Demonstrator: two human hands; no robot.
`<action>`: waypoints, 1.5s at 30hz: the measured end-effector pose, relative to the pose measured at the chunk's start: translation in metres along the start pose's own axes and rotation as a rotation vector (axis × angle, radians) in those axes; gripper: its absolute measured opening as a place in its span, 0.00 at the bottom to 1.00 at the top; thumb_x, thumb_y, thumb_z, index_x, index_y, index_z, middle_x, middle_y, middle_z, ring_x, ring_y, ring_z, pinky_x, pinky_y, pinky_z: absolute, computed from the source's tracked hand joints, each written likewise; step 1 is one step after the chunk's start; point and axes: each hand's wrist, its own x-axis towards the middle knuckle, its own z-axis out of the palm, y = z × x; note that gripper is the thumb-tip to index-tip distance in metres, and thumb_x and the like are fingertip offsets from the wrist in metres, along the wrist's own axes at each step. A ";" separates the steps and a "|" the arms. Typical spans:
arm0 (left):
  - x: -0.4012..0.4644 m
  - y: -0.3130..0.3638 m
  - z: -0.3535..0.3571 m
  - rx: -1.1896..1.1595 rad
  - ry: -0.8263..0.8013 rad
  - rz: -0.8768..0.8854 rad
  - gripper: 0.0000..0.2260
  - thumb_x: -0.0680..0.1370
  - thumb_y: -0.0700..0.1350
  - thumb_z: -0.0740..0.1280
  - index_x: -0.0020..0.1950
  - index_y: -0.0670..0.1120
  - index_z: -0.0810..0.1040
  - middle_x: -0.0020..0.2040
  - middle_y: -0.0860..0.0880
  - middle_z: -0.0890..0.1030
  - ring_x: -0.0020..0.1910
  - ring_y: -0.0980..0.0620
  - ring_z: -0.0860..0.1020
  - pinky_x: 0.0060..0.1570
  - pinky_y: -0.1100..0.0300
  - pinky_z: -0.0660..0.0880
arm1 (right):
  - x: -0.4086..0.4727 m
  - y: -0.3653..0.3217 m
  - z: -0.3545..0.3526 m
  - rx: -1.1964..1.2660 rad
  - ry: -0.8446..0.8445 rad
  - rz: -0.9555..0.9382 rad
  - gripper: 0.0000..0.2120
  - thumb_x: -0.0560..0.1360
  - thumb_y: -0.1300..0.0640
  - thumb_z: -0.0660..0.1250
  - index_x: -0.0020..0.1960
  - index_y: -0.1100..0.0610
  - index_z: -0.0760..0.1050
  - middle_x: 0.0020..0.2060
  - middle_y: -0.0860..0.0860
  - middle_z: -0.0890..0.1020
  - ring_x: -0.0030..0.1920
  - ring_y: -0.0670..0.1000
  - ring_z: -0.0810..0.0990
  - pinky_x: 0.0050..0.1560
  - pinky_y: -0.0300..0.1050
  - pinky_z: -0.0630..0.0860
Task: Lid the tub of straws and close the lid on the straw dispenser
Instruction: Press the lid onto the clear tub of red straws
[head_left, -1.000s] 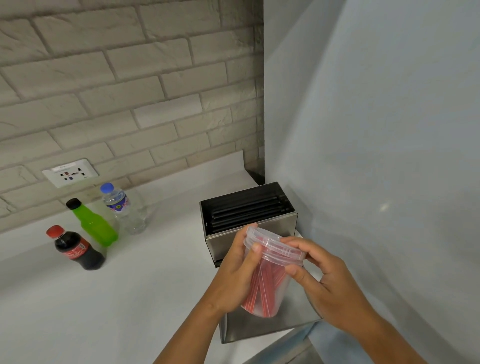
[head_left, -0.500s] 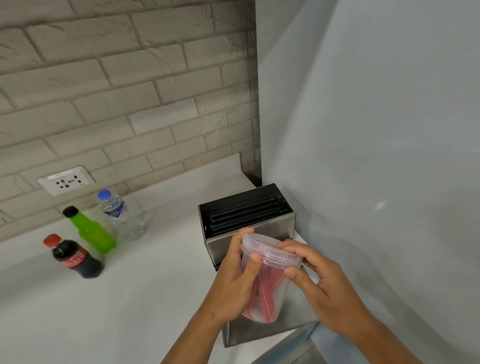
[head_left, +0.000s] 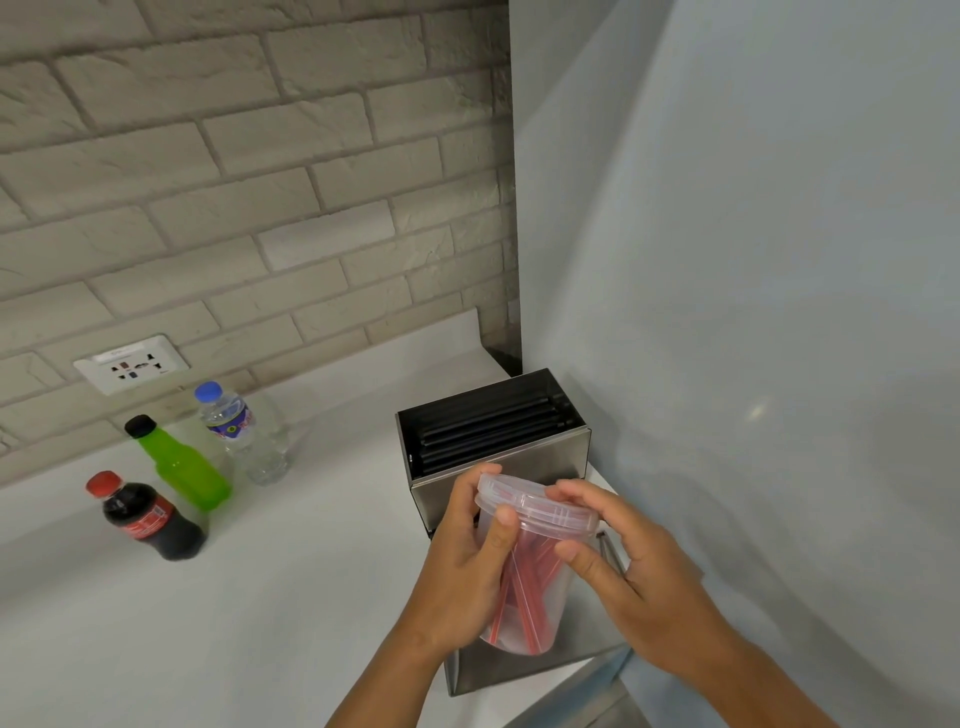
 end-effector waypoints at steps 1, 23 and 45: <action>0.000 0.000 0.000 -0.002 0.006 0.007 0.39 0.70 0.79 0.59 0.73 0.57 0.67 0.59 0.63 0.81 0.59 0.56 0.83 0.51 0.63 0.81 | 0.000 0.000 0.000 -0.005 0.003 -0.003 0.23 0.76 0.33 0.63 0.69 0.38 0.71 0.64 0.34 0.78 0.66 0.39 0.76 0.60 0.28 0.73; -0.007 -0.007 0.003 -0.070 0.054 -0.099 0.32 0.77 0.73 0.53 0.76 0.58 0.70 0.67 0.66 0.80 0.67 0.64 0.78 0.62 0.67 0.76 | 0.003 0.003 0.009 0.257 0.199 0.073 0.28 0.61 0.26 0.73 0.59 0.30 0.80 0.67 0.32 0.76 0.69 0.36 0.74 0.61 0.35 0.77; 0.013 0.004 -0.012 -0.391 0.063 -0.465 0.21 0.81 0.59 0.60 0.59 0.47 0.86 0.51 0.40 0.87 0.47 0.45 0.86 0.35 0.53 0.80 | 0.038 -0.021 0.002 -0.071 -0.059 -0.254 0.32 0.76 0.44 0.68 0.78 0.49 0.65 0.76 0.46 0.68 0.78 0.51 0.65 0.75 0.55 0.68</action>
